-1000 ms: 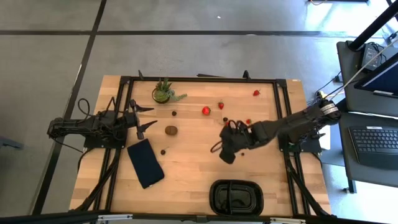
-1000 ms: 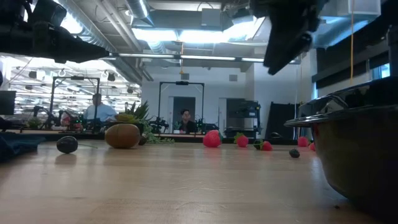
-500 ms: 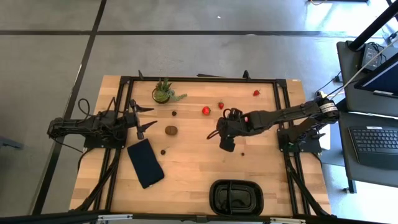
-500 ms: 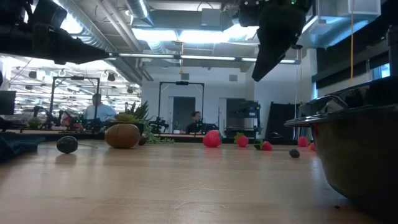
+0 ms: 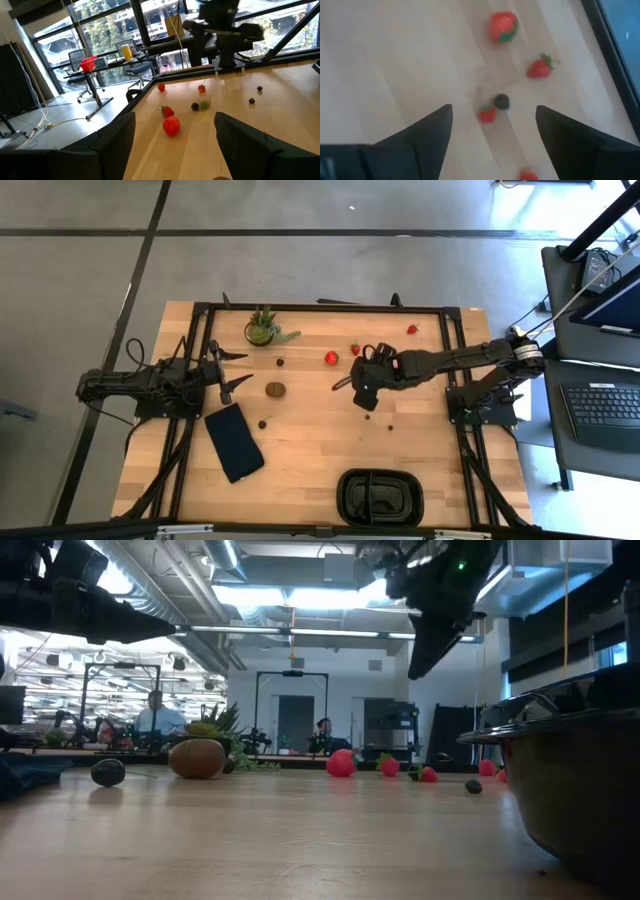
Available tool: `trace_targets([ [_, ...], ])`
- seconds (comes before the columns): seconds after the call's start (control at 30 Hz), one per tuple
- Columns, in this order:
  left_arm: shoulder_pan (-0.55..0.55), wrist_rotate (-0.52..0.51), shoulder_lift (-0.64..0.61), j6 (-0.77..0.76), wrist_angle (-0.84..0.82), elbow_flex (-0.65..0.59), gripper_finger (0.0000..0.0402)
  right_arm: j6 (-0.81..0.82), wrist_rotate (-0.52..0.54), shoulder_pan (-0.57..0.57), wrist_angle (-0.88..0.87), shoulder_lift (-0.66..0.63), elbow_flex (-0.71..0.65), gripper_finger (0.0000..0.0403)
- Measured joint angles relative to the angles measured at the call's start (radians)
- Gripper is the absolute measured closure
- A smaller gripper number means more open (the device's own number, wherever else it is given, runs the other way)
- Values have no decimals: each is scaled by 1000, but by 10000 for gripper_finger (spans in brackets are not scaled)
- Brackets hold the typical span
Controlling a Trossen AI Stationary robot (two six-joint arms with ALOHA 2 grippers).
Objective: Pick and placing Produce into tupperware
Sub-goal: Put the blackberry into the black container
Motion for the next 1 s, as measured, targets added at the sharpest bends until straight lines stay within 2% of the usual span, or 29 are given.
trace_targets([
  [0.27, 0, 0, 0, 0, 0, 0, 137, 5, -145, -171, -38, 3, 0, 115],
  [0.5, 0, 0, 0, 0, 0, 0, 137, 14, -181, -279, -36, 4, 0, 115],
  [1.0, 0, 0, 0, 0, 0, 0, 137, -42, -234, -303, -11, 219, -1, 117],
])
